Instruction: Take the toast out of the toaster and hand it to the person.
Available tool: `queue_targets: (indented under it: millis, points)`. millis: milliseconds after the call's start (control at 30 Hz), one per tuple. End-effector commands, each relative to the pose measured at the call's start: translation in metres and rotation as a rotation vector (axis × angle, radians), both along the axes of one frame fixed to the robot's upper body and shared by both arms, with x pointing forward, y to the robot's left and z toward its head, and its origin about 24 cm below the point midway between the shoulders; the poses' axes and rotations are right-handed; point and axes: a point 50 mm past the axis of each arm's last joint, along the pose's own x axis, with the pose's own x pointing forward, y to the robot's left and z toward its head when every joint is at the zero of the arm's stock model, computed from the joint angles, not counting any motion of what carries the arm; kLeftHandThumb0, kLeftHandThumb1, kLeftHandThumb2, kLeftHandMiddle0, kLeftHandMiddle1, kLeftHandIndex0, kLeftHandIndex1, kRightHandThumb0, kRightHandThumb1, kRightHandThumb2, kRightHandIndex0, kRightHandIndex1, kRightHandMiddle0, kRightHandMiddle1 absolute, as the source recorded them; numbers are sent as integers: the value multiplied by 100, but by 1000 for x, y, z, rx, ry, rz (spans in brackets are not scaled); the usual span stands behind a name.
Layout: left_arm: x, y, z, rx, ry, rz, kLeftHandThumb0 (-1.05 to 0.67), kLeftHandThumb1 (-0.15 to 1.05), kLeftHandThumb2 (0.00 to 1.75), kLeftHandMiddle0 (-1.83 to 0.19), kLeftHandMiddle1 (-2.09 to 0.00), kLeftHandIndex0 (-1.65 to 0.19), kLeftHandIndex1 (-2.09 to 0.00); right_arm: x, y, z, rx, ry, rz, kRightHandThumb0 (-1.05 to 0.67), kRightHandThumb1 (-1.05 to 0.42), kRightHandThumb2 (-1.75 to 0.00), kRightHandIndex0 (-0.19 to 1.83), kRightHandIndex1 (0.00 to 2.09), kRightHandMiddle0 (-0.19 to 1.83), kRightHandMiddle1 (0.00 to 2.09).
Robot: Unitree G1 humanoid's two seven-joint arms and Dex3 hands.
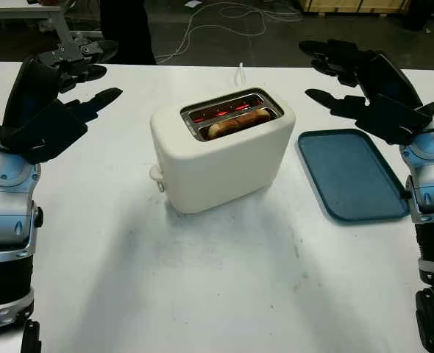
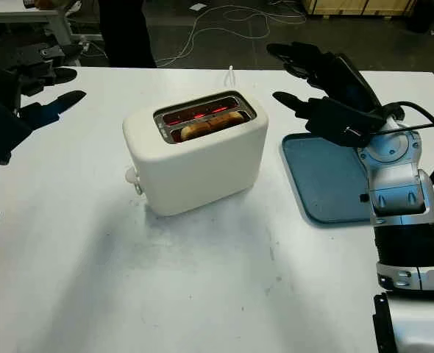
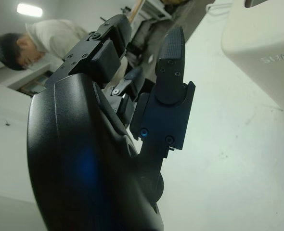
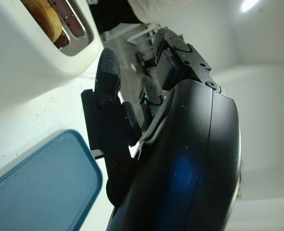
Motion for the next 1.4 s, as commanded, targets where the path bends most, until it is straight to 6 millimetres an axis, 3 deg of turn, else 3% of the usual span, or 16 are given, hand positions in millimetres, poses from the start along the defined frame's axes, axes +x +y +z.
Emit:
queue_targets:
  millis: [0,1367]
  points:
    - [-1,1,-3,8,11,7,-43,92,16,-41,-51,-59,-6,-1,0,2,8,-4,-5,-24,-92,-35,42,1,41,0]
    - [-2,2,-2,14,-2,4,-42,92,15,-31,-73,-59,-7,0,2,2,6,-4,-6,-23,-92,-34,44,1,41,1]
